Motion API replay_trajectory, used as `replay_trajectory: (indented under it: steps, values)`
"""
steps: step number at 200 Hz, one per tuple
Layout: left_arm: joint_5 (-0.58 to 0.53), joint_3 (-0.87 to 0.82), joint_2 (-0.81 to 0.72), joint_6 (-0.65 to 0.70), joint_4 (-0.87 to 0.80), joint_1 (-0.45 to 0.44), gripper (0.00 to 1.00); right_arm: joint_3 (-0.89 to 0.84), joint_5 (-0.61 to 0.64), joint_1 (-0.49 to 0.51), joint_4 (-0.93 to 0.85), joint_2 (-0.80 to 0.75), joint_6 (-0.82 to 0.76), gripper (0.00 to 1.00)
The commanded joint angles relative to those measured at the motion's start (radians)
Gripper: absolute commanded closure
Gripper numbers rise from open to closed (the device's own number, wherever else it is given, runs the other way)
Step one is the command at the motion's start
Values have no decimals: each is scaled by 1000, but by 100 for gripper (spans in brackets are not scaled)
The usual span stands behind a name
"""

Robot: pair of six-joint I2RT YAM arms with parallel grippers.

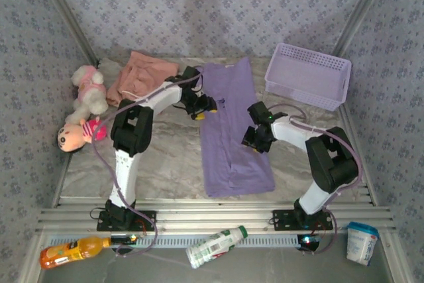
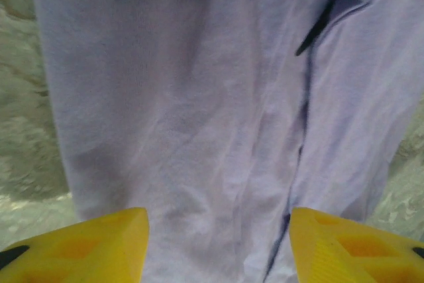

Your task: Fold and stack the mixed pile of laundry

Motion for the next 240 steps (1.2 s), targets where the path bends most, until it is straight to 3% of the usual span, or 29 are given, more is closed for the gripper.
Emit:
replay_trajectory:
  steps: [1, 39, 61, 85, 107, 115, 118, 121, 148, 205, 240]
  values:
    - [1, -11, 49, -32, 66, 8, 41, -18, -9, 42, 41, 19, 50, 60]
    - [-24, 7, 83, 47, 7, 35, 41, -1, -33, 115, 107, 55, 129, 59]
    - [-35, 52, 90, 119, -30, 47, 39, 34, 16, 136, 57, 37, 130, 56]
    - [-40, 106, 70, 158, -126, 43, 36, 10, 26, 129, -10, -53, 122, 44]
    - [-84, 48, -33, 144, -146, 24, 28, -30, 36, 106, -74, -166, 76, 36]
    - [-94, 4, -81, 128, -146, 15, 27, -48, 30, 98, -101, -203, 58, 34]
    - [-99, -14, -100, 121, -145, 11, 14, -56, 27, 97, -107, -219, 54, 34]
    - [-104, -29, -120, 113, -143, 6, 9, -62, 24, 94, -120, -234, 48, 34]
    - [-141, -231, -303, 47, -115, -37, 7, -148, 24, 101, -196, -369, 26, 33]
    - [-168, -706, -666, -154, -41, -198, 14, -401, -76, 186, -169, -622, 129, 36]
    - [-177, -930, -804, -329, 86, -342, 27, -490, -100, 256, -118, -701, 216, 40]
